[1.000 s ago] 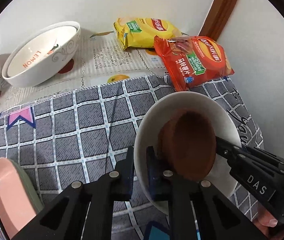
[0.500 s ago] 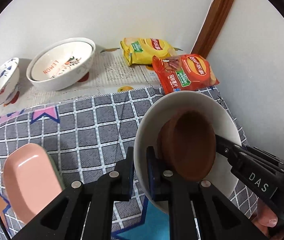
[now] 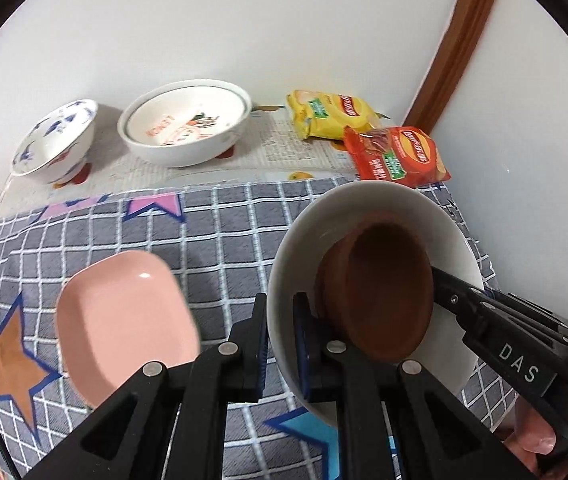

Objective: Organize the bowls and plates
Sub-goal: 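Carry the white bowl with both grippers over the pink plate stack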

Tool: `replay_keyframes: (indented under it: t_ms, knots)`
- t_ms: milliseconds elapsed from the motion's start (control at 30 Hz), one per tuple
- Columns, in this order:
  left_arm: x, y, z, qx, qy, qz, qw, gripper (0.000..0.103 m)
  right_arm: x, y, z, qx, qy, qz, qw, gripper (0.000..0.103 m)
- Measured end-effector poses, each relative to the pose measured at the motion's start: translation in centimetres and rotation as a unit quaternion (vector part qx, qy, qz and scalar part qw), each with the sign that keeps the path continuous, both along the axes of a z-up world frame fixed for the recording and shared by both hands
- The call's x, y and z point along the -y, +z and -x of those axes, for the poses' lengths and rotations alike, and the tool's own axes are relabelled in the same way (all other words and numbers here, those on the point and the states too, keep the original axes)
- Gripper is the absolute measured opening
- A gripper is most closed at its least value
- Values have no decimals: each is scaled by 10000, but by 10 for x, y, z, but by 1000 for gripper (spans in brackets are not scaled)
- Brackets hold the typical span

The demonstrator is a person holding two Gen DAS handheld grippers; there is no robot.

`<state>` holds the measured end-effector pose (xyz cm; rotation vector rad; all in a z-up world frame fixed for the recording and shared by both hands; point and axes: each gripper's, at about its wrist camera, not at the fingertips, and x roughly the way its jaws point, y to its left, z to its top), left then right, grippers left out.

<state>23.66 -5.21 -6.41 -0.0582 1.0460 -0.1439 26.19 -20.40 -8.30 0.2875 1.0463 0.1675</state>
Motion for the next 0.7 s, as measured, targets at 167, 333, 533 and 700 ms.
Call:
replay_keyframes:
  t_ms: [167,333,533,700]
  knots:
    - [-21,1,13,29,160,-31,9999,12,-22,3,8,98,161,37,9998,9]
    - [-44,2,23,42,324,-28,9995,12,-45,3,13,103,337,-7,9994,9]
    - [-71,2,29,62,526,-23,9986,12,-73,5,15,142,511,-50,9986,9]
    - [-95,3,32,66,695,-28,9976,12,-97,5,14,164,674,-71,9976,9]
